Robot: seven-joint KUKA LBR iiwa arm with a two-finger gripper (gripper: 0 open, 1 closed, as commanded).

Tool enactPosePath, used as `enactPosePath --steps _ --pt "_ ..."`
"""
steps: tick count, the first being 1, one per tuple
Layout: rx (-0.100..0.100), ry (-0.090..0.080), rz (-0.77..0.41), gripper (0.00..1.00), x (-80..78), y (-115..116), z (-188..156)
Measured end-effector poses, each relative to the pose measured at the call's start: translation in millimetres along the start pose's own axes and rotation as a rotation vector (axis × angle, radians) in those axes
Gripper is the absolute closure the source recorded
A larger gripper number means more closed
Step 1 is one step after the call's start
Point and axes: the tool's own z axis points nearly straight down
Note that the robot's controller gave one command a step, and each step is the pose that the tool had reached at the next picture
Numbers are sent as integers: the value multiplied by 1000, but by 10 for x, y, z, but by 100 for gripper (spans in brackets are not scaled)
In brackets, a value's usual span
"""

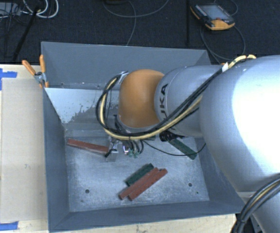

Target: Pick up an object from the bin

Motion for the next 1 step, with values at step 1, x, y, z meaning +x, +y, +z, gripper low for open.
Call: enactPosePath --steps 1 --pt "0 -3 -27 100 289 223 -1006"
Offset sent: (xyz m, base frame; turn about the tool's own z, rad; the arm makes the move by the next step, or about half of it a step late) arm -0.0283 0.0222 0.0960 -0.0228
